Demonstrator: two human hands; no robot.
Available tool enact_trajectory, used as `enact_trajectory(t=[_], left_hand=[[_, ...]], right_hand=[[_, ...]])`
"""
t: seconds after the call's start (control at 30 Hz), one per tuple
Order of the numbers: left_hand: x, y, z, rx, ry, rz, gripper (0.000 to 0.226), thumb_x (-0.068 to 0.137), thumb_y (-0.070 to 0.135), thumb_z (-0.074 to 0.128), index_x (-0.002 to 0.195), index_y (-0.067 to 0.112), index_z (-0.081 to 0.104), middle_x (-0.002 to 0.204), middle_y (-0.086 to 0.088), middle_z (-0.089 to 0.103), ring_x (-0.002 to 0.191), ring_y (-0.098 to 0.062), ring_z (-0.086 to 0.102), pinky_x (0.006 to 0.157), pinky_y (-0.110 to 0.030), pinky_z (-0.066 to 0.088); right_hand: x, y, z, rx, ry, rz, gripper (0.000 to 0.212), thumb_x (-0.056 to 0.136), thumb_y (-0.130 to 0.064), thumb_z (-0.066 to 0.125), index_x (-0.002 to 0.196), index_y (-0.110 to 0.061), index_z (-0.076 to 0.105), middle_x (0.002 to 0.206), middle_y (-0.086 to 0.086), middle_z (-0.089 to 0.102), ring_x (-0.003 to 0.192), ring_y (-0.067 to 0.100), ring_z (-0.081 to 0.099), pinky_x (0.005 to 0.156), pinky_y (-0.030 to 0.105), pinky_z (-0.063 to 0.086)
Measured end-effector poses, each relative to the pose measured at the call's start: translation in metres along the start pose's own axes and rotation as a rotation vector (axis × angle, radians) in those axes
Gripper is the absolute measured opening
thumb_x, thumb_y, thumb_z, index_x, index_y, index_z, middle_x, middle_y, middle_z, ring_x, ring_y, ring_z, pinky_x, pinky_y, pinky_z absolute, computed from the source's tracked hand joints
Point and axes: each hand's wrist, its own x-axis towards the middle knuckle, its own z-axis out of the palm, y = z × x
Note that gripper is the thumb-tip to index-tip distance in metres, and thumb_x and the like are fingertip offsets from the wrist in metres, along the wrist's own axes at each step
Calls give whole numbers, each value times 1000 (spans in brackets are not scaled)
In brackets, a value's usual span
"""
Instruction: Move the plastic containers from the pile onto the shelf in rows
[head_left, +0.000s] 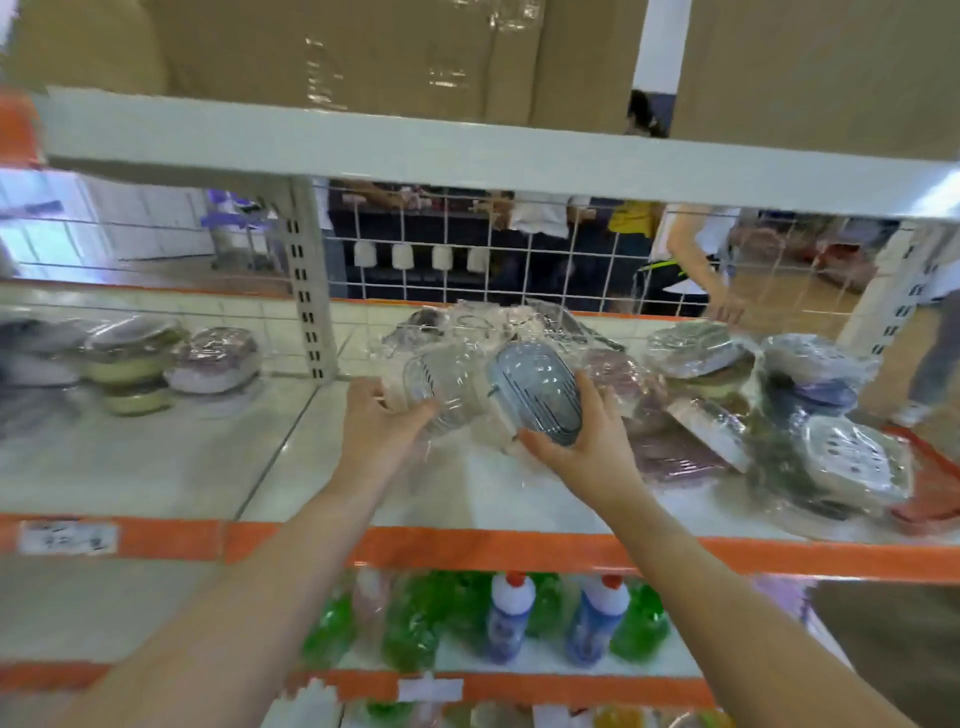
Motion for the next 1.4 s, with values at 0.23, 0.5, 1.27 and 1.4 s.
enact_trajectory(t=[0.23,0.5,1.27,1.4], left_hand=[[-15,-26,-140,74,117,-97,37,64,17,82,89,-5,67,77,-22,68,70,-30,67,62,-34,51],[-30,-56,-273,43,292,-100,11,75,3,75,75,1,64,60,-8,65,51,-17,60,52,-23,49],[120,-82,-487,-137,776,-132,39,85,15,69,114,9,43,109,-14,56,99,-29,58,91,-45,49],[145,-80,-514,-187,808,-76,26,86,6,66,96,16,44,91,-1,55,97,-22,55,95,-43,47]], right_hand=[[-46,-83,101,108,-166,-39,92,81,-36,72,150,-12,15,142,8,30,132,24,33,108,32,29],[-69,-175,189,120,-334,-163,96,73,-51,70,149,-16,22,142,7,32,131,25,34,109,37,32],[43,-339,425,211,-397,-365,86,74,-42,75,144,-22,30,139,2,39,130,19,30,106,33,28],[62,-362,458,166,-402,-417,89,73,-47,74,145,-23,28,142,2,38,132,20,29,106,34,27]])
